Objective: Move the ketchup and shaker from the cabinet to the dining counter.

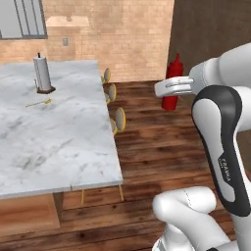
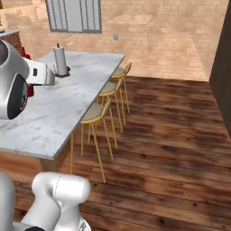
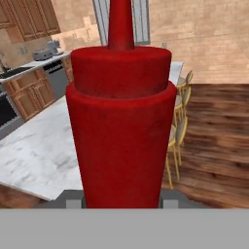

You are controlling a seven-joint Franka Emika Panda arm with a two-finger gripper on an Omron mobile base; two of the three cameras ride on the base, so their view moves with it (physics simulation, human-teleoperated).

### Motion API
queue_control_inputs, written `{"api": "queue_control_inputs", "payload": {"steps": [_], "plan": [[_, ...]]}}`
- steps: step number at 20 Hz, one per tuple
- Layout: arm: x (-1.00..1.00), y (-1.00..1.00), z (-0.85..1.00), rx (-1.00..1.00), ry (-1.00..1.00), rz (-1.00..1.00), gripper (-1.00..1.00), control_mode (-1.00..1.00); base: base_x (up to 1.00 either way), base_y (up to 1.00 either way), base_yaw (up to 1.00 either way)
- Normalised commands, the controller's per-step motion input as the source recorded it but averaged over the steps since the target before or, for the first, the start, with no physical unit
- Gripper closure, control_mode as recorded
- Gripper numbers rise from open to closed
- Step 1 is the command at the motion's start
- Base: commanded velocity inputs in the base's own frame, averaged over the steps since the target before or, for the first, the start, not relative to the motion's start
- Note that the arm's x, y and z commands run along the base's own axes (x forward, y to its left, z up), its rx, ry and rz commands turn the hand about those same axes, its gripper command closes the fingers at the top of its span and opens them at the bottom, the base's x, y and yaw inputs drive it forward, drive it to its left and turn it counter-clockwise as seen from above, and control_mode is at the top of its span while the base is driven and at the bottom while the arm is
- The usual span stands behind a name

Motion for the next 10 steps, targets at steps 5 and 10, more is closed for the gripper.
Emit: {"api": "queue_control_inputs", "payload": {"steps": [5, 10], "plan": [[0.0, 0.0, 0.0, 0.0, 0.0, 0.0, 1.0, 1.0, 0.41, -0.44, 0.31], [0.0, 0.0, 0.0, 0.0, 0.0, 0.0, 1.0, 1.0, 0.41, -0.43, 0.33]]}}
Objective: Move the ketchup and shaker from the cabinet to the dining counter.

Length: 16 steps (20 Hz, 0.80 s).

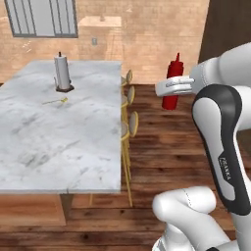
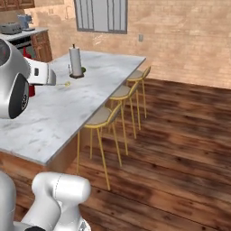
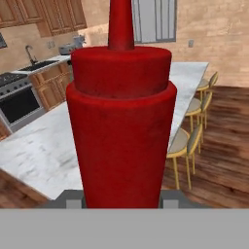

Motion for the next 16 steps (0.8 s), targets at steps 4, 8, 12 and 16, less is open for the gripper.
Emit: {"api": "queue_control_inputs", "payload": {"steps": [4, 8, 12, 16], "plan": [[0.0, 0.0, 0.0, 0.0, 0.0, 0.0, 1.0, 1.0, 0.39, -0.4, 0.36], [0.0, 0.0, 0.0, 0.0, 0.0, 0.0, 1.0, 1.0, 0.38, -0.42, 0.35], [0.0, 0.0, 0.0, 0.0, 0.0, 0.0, 1.0, 1.0, 0.3, -0.59, 0.21], [0.0, 0.0, 0.0, 0.0, 0.0, 0.0, 1.0, 1.0, 0.25, -0.66, 0.16]]}}
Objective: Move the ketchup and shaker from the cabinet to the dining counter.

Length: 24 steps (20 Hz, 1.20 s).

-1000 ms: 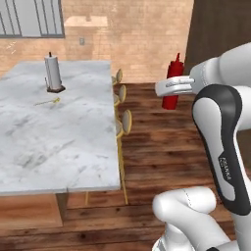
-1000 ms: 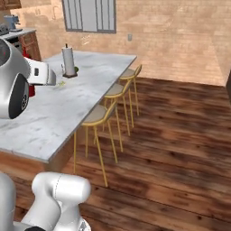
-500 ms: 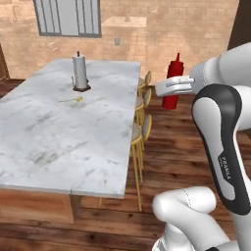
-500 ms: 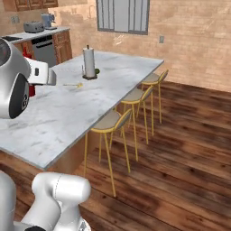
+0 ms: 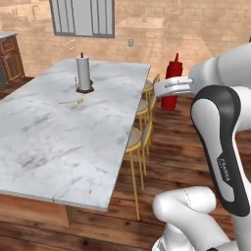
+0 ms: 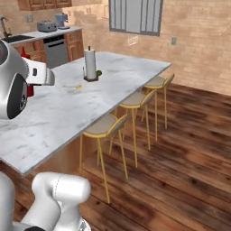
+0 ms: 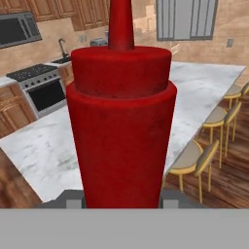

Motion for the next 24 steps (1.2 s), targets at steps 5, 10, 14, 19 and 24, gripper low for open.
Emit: {"api": "queue_control_inputs", "payload": {"steps": [5, 10, 14, 19, 24], "plan": [[0.0, 0.0, 0.0, 0.0, 0.0, 0.0, 1.0, 1.0, 0.25, -0.64, 0.17], [0.0, 0.0, 0.0, 0.0, 0.0, 0.0, 1.0, 1.0, 0.39, -0.47, 0.25], [0.0, 0.0, 0.0, 0.0, 0.0, 0.0, 1.0, 1.0, 0.44, -0.32, 0.38], [0.0, 0.0, 0.0, 0.0, 0.0, 0.0, 1.0, 1.0, 0.4, -0.35, 0.36], [0.0, 0.0, 0.0, 0.0, 0.0, 0.0, 1.0, 1.0, 0.46, -0.33, 0.31]]}}
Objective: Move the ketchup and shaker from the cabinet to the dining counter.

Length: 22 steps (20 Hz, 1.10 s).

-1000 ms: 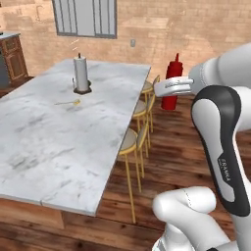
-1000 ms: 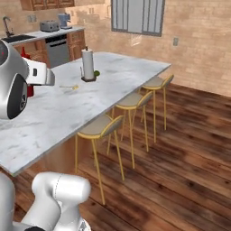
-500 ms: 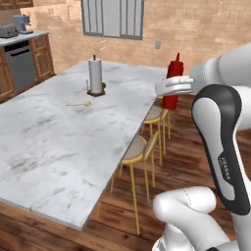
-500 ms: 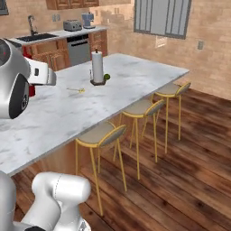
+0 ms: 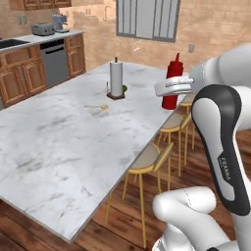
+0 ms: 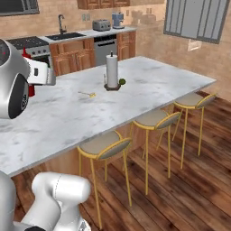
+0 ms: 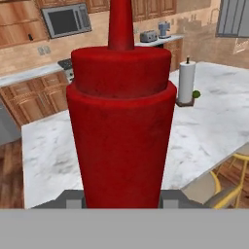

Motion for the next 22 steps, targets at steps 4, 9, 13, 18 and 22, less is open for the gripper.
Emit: {"api": "queue_control_inputs", "payload": {"steps": [4, 9, 13, 18, 22], "plan": [[0.0, 0.0, 0.0, 0.0, 0.0, 0.0, 1.0, 1.0, 0.54, -0.3, 0.27], [0.0, 0.0, 0.0, 0.0, 0.0, 0.0, 1.0, 1.0, 0.55, -0.21, 0.18], [0.0, 0.0, 0.0, 0.0, 0.0, 0.0, 1.0, 1.0, 0.48, -0.09, 0.12], [0.0, 0.0, 0.0, 0.0, 0.0, 0.0, 1.0, 1.0, 0.45, -0.02, 0.06], [0.0, 0.0, 0.0, 0.0, 0.0, 0.0, 1.0, 1.0, 0.37, 0.0, 0.02]]}}
